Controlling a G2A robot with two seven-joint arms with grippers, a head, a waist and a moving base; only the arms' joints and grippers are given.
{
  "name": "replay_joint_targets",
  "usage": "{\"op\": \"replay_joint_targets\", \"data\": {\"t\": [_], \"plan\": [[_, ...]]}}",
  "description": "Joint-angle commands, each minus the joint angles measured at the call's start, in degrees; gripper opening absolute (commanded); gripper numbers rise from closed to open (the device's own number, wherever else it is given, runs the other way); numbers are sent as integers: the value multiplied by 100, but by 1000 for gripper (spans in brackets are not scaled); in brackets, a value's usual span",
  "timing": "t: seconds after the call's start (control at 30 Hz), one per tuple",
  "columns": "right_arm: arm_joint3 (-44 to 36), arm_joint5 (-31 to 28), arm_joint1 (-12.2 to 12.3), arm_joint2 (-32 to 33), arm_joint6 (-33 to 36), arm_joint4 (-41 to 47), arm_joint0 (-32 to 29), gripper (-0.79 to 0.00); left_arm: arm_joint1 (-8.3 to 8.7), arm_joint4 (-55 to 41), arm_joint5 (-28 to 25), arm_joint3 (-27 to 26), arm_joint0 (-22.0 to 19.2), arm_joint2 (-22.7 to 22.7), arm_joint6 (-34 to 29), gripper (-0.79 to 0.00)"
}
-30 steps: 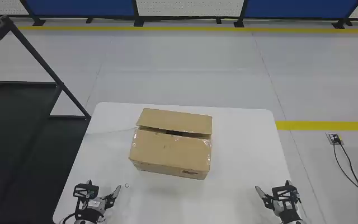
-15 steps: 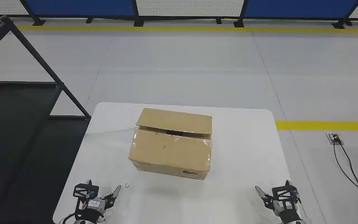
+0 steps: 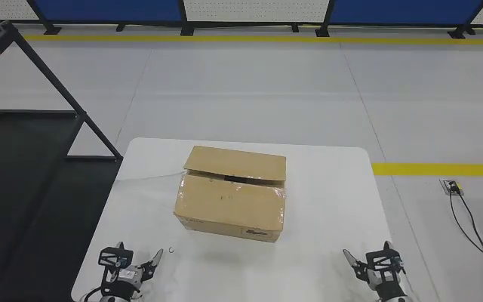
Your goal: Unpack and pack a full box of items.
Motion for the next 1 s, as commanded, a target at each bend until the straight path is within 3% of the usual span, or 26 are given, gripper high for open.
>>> {"op": "replay_joint_targets", "data": {"t": [0.0, 0.2, 0.27, 0.33, 0.47, 0.83, 0.9, 0.97], "plan": [[-85, 3, -9, -59, -125, -105, 1, 0, -8, -234, -78, 32, -47, -64, 33, 0], [-398, 228, -73, -355, -99, -70, 164, 0, 13, -440, -474, 18, -169, -417, 495, 0], [-449, 320, -98, -449, 24, 36, 298, 0, 19, 0, -225, 7, -234, -465, 629, 0], [-492, 529, -129, -586, 141, 5, 430, 0, 17, -81, -387, -23, -282, -458, 752, 0], [-524, 814, -175, -809, 218, -157, 588, 0, 27, -174, -598, -38, -335, -537, 725, 0], [-524, 814, -175, -809, 218, -157, 588, 0, 25, -228, -638, -30, -335, -516, 703, 0], [-509, 797, -178, -809, 229, -141, 599, 0, 23, -562, -992, -37, -427, -480, 632, 0], [-508, 763, -189, -853, 229, -138, 621, 0, 12, -619, -822, 45, -631, -505, 672, 0]]}}
